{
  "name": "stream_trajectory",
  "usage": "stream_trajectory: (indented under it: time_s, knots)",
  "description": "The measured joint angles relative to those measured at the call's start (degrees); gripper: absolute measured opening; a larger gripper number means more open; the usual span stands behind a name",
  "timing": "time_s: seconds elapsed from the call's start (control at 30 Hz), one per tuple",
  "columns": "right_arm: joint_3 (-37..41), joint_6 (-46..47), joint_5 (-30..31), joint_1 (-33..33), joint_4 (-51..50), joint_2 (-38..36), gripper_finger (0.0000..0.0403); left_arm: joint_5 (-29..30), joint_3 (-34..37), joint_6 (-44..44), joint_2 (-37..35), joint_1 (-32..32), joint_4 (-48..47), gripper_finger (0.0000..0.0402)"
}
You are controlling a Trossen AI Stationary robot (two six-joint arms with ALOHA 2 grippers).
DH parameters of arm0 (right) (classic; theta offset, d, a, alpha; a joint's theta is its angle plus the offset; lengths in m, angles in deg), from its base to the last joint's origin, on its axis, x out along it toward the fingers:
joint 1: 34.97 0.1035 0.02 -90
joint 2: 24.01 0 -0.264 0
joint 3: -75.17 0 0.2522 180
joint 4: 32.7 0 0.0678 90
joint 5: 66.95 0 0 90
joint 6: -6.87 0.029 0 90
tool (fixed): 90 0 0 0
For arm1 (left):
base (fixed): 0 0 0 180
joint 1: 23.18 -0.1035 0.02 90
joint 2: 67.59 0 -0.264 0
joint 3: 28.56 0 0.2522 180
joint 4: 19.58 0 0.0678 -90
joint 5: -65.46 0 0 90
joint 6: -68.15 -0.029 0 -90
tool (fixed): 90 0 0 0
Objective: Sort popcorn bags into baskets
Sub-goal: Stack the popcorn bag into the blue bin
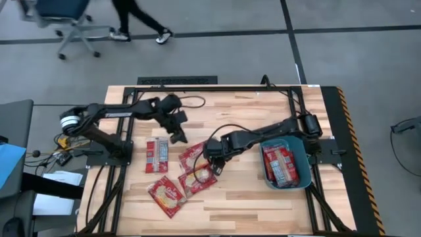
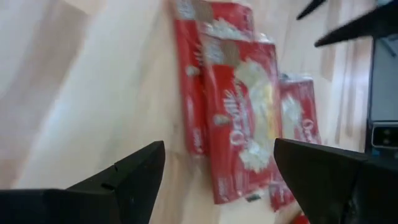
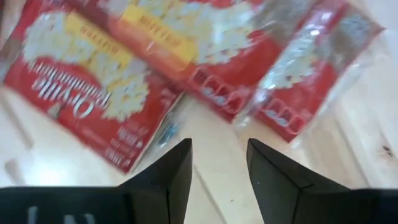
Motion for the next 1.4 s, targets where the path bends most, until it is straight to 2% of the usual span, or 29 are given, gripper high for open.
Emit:
stream_trajectory:
  time_s: [0.07,0.17,0.27,0.37,0.5,0.7,0.9,1.0,1.07,1.2,1.4]
  knots:
    - [0.00,-3.92,-1.99,0.80,0.00,0.00,0.0181,-0.02,5.51,3.44,-3.43,1.56,2.70,0.0290]
    - [0.09,-13.43,-0.94,3.06,0.89,0.02,0.0187,0.13,16.37,12.72,-6.80,3.78,16.91,0.0290]
    - [1.41,-24.10,5.23,5.35,4.49,0.02,0.0188,1.79,25.10,22.22,-6.89,4.47,32.40,0.0290]
    - [2.05,-33.96,13.84,6.64,8.44,0.09,0.0183,5.80,28.38,26.60,-6.34,4.46,40.44,0.0290]
    - [2.03,-43.14,17.49,7.05,11.80,0.04,0.0175,6.88,28.32,27.45,-4.94,5.44,39.97,0.0290]
    - [2.03,-42.13,16.99,7.24,12.50,0.04,0.0178,9.80,27.89,28.09,0.12,8.79,40.81,0.0290]
    - [1.84,-42.89,17.42,7.99,13.31,1.38,0.0189,11.25,27.73,29.12,5.25,11.05,46.53,0.0290]
    - [2.16,-43.78,17.40,8.59,11.27,2.34,0.0195,11.55,26.70,29.26,6.31,11.70,46.45,0.0290]
    - [1.66,-45.65,18.09,8.73,14.29,3.73,0.0201,11.57,26.11,29.22,6.41,12.15,46.30,0.0290]
    - [2.10,-47.28,23.75,9.47,13.07,5.76,0.0213,12.01,25.28,29.26,6.51,13.03,45.78,0.0290]
    - [1.74,-47.32,24.60,9.25,15.68,9.05,0.0220,12.16,25.07,29.08,7.23,13.42,45.40,0.0290]
